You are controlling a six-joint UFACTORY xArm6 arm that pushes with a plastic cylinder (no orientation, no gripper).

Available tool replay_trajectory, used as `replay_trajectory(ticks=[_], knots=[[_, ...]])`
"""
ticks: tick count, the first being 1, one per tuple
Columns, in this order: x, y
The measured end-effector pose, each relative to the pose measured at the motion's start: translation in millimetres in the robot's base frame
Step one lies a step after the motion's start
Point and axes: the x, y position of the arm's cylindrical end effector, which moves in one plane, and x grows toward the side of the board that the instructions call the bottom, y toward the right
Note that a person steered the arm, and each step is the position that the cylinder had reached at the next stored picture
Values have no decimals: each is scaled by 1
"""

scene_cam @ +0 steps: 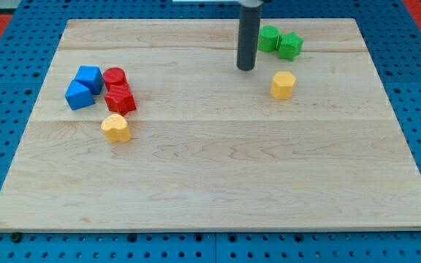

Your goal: Place the yellow hexagon below the yellow heart

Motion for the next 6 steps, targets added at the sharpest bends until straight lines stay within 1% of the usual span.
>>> replay_trajectory(ticks=[1, 2, 3, 6], knots=[[22, 49], [76, 51], [118, 37], [121, 36]])
